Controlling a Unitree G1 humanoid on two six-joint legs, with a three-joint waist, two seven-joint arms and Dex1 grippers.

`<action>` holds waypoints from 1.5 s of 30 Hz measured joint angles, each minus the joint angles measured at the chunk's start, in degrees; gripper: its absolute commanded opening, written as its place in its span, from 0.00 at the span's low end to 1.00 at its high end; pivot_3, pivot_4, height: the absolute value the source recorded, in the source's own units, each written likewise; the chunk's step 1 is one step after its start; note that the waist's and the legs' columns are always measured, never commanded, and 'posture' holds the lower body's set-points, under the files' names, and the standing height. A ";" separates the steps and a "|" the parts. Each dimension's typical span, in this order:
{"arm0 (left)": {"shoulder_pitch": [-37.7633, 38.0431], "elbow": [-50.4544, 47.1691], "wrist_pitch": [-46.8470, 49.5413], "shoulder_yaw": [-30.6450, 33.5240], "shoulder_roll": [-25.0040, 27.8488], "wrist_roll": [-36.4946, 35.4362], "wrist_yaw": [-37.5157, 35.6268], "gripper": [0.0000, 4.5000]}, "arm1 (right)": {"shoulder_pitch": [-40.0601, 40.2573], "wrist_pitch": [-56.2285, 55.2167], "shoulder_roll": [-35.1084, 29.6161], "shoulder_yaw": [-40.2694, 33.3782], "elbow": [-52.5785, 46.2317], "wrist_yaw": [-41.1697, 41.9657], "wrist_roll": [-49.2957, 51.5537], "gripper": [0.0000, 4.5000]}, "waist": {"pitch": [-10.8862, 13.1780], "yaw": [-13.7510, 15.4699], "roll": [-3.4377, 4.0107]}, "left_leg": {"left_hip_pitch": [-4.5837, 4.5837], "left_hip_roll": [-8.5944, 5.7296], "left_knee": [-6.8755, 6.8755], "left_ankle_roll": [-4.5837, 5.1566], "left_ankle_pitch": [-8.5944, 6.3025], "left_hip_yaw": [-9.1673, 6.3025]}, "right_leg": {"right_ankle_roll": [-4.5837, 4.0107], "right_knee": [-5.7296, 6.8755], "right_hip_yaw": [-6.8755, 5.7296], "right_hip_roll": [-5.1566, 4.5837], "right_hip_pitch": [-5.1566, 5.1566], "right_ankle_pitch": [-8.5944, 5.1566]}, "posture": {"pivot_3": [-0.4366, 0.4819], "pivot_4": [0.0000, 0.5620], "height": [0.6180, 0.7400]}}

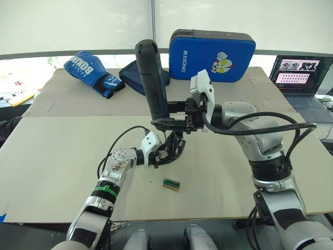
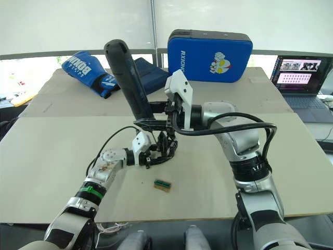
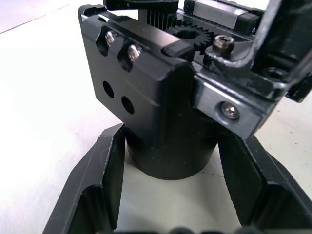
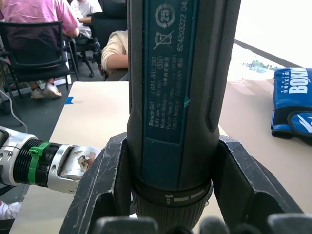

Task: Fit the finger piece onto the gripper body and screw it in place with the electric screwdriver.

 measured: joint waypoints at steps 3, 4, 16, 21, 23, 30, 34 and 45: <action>0.00 0.00 0.00 0.00 -0.01 0.00 0.02 0.51 | -0.39 0.00 0.00 0.00 0.05 0.08 -0.05 0.43 | 0.00 0.00 0.00 | 0.00 0.00 0.00 0.00 0.00 -0.01 | 0.00 0.00 0.00 0.00 0.00 0.00 | 0.48 0.27 1.00; 0.00 0.00 0.00 0.00 -0.01 0.00 0.02 0.51 | -0.50 0.00 0.00 0.00 0.05 0.05 -0.04 0.43 | 0.00 0.00 0.00 | 0.00 0.00 0.00 0.00 0.00 0.00 | 0.00 0.00 0.00 0.00 0.00 0.00 | 0.48 0.27 1.00; 0.00 0.00 0.00 0.00 -0.03 0.00 0.06 0.51 | -0.88 0.02 0.00 0.00 0.11 0.02 0.00 0.43 | 0.00 0.01 0.00 | 0.00 0.00 0.00 0.00 0.00 -0.01 | 0.00 0.00 0.00 0.00 0.00 0.00 | 0.48 0.27 1.00; 0.00 0.01 0.00 0.00 -0.03 0.00 0.07 0.51 | -0.88 0.01 0.00 0.07 0.44 0.11 -0.50 0.43 | 0.00 0.01 0.00 | 0.00 0.00 0.00 0.00 0.00 0.00 | 0.00 0.00 0.00 0.00 0.00 0.00 | 0.48 0.27 1.00; 0.00 0.01 0.00 0.00 -0.04 0.00 0.08 0.51 | -0.87 0.00 0.00 0.11 0.44 0.13 -0.75 0.43 | 0.00 0.01 0.00 | 0.00 0.00 0.00 0.00 0.00 -0.01 | 0.00 0.00 0.00 0.00 0.00 0.00 | 0.48 0.27 1.00; 0.00 0.01 0.00 0.01 -0.03 0.00 0.09 0.51 | -0.87 0.00 0.00 0.15 0.47 0.18 -0.88 0.43 | 0.00 0.01 0.00 | 0.00 0.00 0.00 0.00 0.00 -0.01 | 0.00 0.00 0.00 0.00 0.00 0.00 | 0.48 0.27 1.00; 0.00 0.01 0.00 0.00 -0.03 0.00 0.11 0.51 | -0.86 0.00 0.00 0.28 0.49 0.20 -0.91 0.43 | 0.00 0.01 0.00 | 0.00 0.00 0.00 0.00 0.00 -0.01 | 0.00 0.00 0.00 0.00 0.00 0.00 | 0.48 0.27 1.00; 0.00 0.01 0.00 0.01 -0.03 0.00 0.12 0.51 | -0.79 -0.06 0.00 0.44 0.49 0.23 -1.44 0.43 | 0.00 0.01 0.00 | 0.00 0.00 0.00 0.00 0.00 0.00 | 0.00 0.00 0.00 0.00 0.00 0.00 | 0.48 0.27 1.00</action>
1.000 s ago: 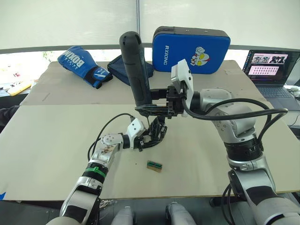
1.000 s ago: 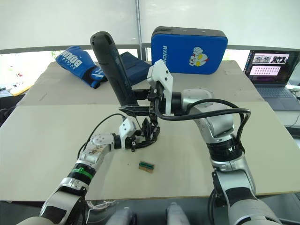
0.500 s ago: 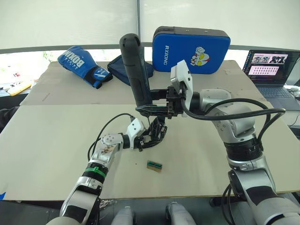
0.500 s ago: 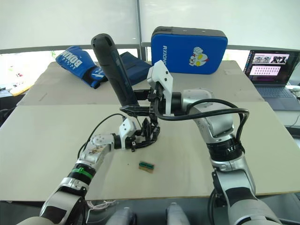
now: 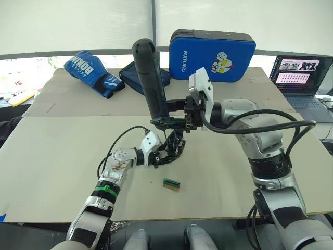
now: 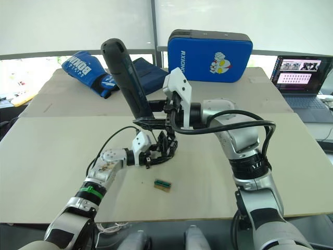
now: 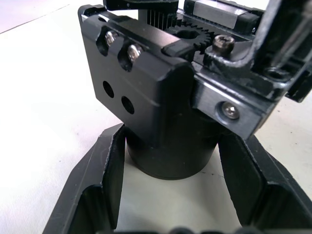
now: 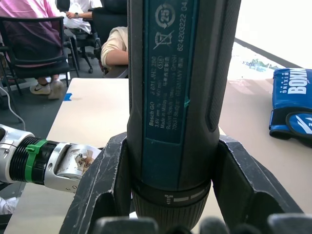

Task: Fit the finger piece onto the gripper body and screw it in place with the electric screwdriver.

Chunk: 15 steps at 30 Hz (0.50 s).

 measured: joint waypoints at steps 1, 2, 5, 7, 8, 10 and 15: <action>0.00 0.00 0.00 0.00 0.00 0.00 0.00 0.51 | 0.04 -0.15 0.00 0.02 0.00 0.07 -0.37 0.43 | 0.00 0.00 0.00 | 0.00 0.00 0.00 0.00 0.00 0.00 | 0.00 0.00 0.00 0.00 0.00 0.00 | 0.48 0.27 1.00; 0.00 0.00 0.00 0.00 0.00 0.00 0.00 0.51 | 0.07 -0.33 0.00 0.03 0.03 0.11 -0.53 0.43 | 0.00 0.00 0.00 | 0.00 0.00 0.00 0.00 0.00 0.01 | 0.00 0.00 0.00 0.00 0.00 0.00 | 0.48 0.27 1.00; 0.00 0.00 0.01 0.01 0.00 0.00 0.01 0.51 | 0.13 -0.93 0.02 0.04 0.22 0.60 -0.56 0.43 | 0.00 0.00 0.00 | 0.00 0.00 0.00 0.00 0.00 0.00 | 0.00 0.00 0.00 0.00 0.00 0.00 | 0.48 0.27 1.00; 0.00 0.00 0.01 0.01 0.00 0.00 0.00 0.51 | 0.13 -1.03 0.02 0.04 0.25 0.92 -0.57 0.43 | 0.00 0.00 0.00 | 0.00 0.00 0.00 0.00 0.00 0.00 | 0.00 0.00 0.00 0.00 0.00 0.00 | 0.48 0.27 1.00; 0.00 0.00 0.01 0.01 0.01 0.00 0.01 0.51 | 0.13 -1.03 0.05 0.04 0.27 0.97 -0.57 0.43 | 0.00 0.00 0.00 | 0.00 0.00 0.00 0.00 0.00 0.00 | 0.00 0.00 0.00 0.00 0.00 0.00 | 0.48 0.27 1.00; 0.00 0.00 0.01 0.01 0.01 0.00 0.00 0.51 | 0.13 -1.03 0.07 0.04 0.28 0.98 -0.57 0.43 | 0.00 0.00 0.00 | 0.00 0.00 0.00 0.00 0.00 0.00 | 0.00 0.00 0.00 0.00 0.00 0.00 | 0.48 0.27 1.00; 0.00 0.00 0.01 0.01 0.02 0.00 -0.01 0.51 | 0.13 -0.88 0.12 0.02 0.27 0.89 -0.49 0.43 | 0.00 -0.01 0.00 | 0.00 0.00 0.00 0.00 0.00 0.00 | 0.00 0.00 0.00 0.00 0.00 0.00 | 0.48 0.27 1.00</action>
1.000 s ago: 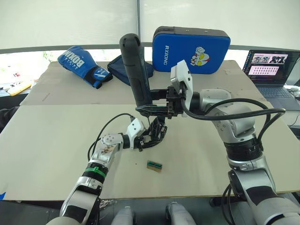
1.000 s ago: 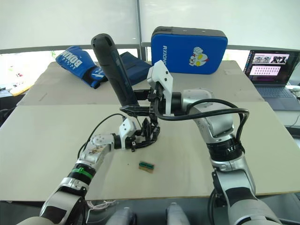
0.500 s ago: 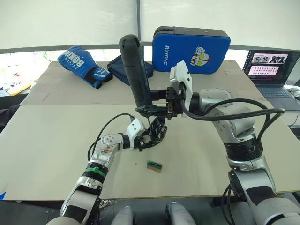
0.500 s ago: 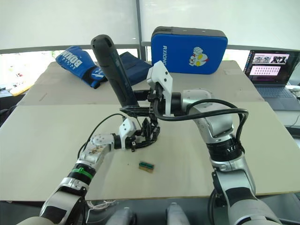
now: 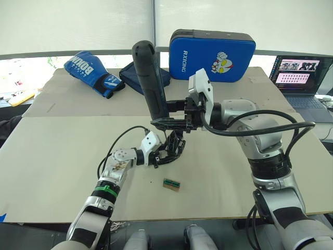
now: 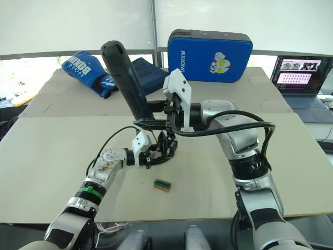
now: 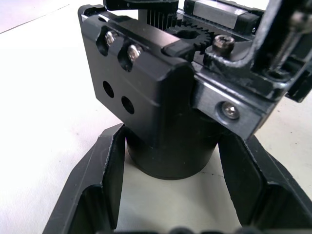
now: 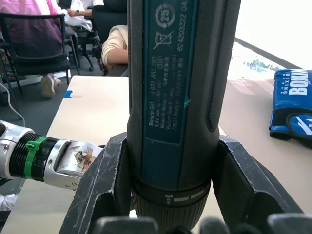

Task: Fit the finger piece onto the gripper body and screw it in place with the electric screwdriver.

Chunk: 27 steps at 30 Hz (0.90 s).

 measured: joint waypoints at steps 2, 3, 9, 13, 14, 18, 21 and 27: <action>0.00 0.00 0.00 0.00 0.00 0.00 -0.01 0.51 | 0.00 0.11 0.08 0.00 0.00 -0.05 0.01 0.43 | 0.00 0.00 0.00 | 0.00 0.00 0.00 0.00 0.00 0.01 | 0.00 0.00 0.00 0.00 0.00 0.00 | 0.48 0.27 1.00; 0.00 0.00 0.00 0.00 0.00 0.00 -0.01 0.51 | 0.00 0.13 0.15 0.00 -0.01 -0.08 0.01 0.43 | 0.00 0.00 0.00 | 0.00 0.00 0.00 0.00 0.00 0.00 | 0.00 0.00 0.00 0.00 0.00 0.00 | 0.48 0.27 1.00; 0.00 0.00 0.00 0.00 0.00 0.00 0.00 0.51 | 0.00 0.13 0.47 0.00 0.00 -0.54 0.01 0.43 | 0.00 0.00 0.00 | 0.00 0.00 0.00 0.00 0.00 0.00 | 0.00 0.00 0.00 0.00 0.00 0.00 | 0.48 0.27 1.00; 0.00 0.00 0.00 0.00 0.00 0.00 0.02 0.51 | 0.00 -0.02 0.48 0.00 0.06 -0.63 -0.04 0.43 | 0.00 0.00 0.00 | 0.00 0.00 0.00 0.00 0.00 0.00 | 0.00 0.00 0.00 0.00 0.00 0.00 | 0.48 0.27 1.00; 0.00 0.00 0.00 0.00 0.00 0.00 0.02 0.51 | 0.04 -0.20 0.48 0.00 0.14 -0.57 -0.07 0.43 | 0.00 0.00 0.00 | 0.00 0.00 0.00 0.00 0.00 0.00 | 0.00 0.00 0.00 0.00 0.00 0.00 | 0.48 0.27 1.00; 0.00 0.00 0.04 0.00 0.07 0.00 0.02 0.51 | 0.83 -0.77 0.53 -0.02 0.35 -0.51 -0.08 0.43 | 0.00 -0.03 0.00 | 0.01 0.00 0.00 0.00 0.00 0.00 | 0.00 0.00 0.00 0.00 0.00 0.00 | 0.48 0.27 1.00; 0.00 0.00 0.05 0.00 0.09 0.00 0.01 0.51 | 0.84 -0.76 0.61 -0.01 0.35 -0.62 -0.07 0.43 | 0.00 -0.03 0.00 | 0.01 0.00 0.00 0.00 0.00 0.00 | 0.00 0.01 0.00 0.01 0.00 0.00 | 0.48 0.27 1.00; 0.00 0.00 0.04 0.00 0.09 -0.01 0.01 0.51 | 0.87 -0.62 0.83 -0.02 0.26 -1.11 -0.02 0.43 | 0.00 -0.04 0.00 | 0.01 0.00 0.00 0.00 0.00 0.00 | 0.00 0.01 0.00 0.00 0.00 0.00 | 0.48 0.27 1.00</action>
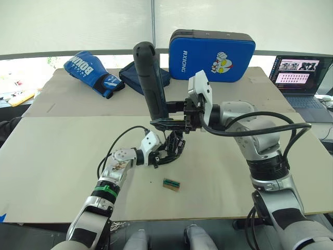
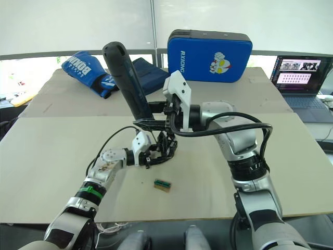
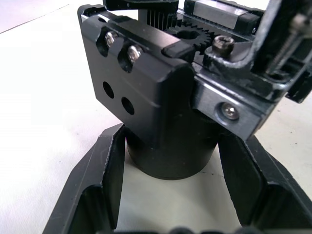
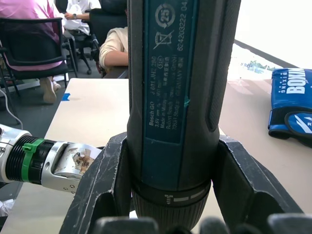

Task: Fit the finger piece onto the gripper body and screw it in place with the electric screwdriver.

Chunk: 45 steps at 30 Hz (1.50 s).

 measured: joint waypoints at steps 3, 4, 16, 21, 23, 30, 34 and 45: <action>0.00 0.00 0.00 0.00 0.00 -0.01 -0.02 0.51 | 0.03 0.08 0.34 0.00 -0.02 -0.09 0.01 0.43 | 0.00 0.00 0.00 | 0.00 0.00 0.00 0.00 0.00 0.00 | 0.00 0.00 0.00 0.00 0.00 0.00 | 0.48 0.27 1.00; 0.00 0.00 0.00 0.00 0.00 -0.01 -0.03 0.51 | 0.03 0.09 0.40 0.00 -0.03 -0.11 0.01 0.43 | 0.00 0.00 0.00 | 0.00 0.00 0.00 0.00 0.00 0.00 | 0.00 0.00 0.00 0.00 0.00 0.00 | 0.48 0.27 1.00; -0.04 0.01 0.01 0.00 0.01 0.00 -0.05 0.51 | 0.57 -0.29 0.24 0.18 -0.05 0.15 -0.36 0.43 | 0.00 -0.01 0.00 | -0.01 0.00 0.00 0.00 0.00 0.01 | 0.00 0.00 0.00 0.00 0.00 0.00 | 0.48 0.27 1.00; -0.04 0.01 0.01 -0.01 0.03 0.03 -0.02 0.51 | 1.99 -2.53 0.28 0.49 0.05 0.12 -0.78 0.43 | 0.00 -0.01 0.00 | 0.00 0.00 0.00 0.00 0.00 0.01 | 0.00 0.00 0.00 0.00 0.00 0.00 | 0.48 0.27 1.00; -0.04 0.01 0.04 -0.01 0.03 0.04 -0.01 0.51 | 2.33 -3.19 0.40 0.49 0.06 -0.06 -0.81 0.43 | 0.00 -0.01 0.00 | 0.01 0.00 0.00 0.00 0.00 0.01 | 0.00 0.00 0.00 0.00 0.00 0.00 | 0.48 0.27 1.00; -0.31 0.39 0.04 -0.03 0.13 0.05 -0.06 0.51 | 3.21 -4.96 0.54 0.52 0.58 -0.33 -1.12 0.43 | 0.00 -0.05 0.00 | 0.04 0.00 0.00 0.00 0.00 0.01 | 0.00 0.01 0.00 0.00 0.03 0.00 | 0.48 0.27 1.00; -0.62 1.01 0.02 -0.09 0.12 0.16 -0.14 0.51 | 1.61 -3.61 -1.09 1.90 1.81 0.16 -1.14 0.43 | -0.02 -0.06 0.03 | 0.19 0.00 0.00 0.00 0.00 0.04 | 0.00 0.01 0.00 0.00 0.16 0.00 | 0.48 0.27 1.00; -0.76 1.68 0.03 -0.50 0.00 0.36 0.23 0.51 | -1.47 2.70 -2.11 3.28 3.86 -0.44 -0.44 0.43 | -0.09 -0.15 0.01 | 0.91 0.02 -0.14 0.02 -0.01 0.04 | 0.01 -0.21 -0.03 0.02 0.91 -0.03 | 0.48 0.27 1.00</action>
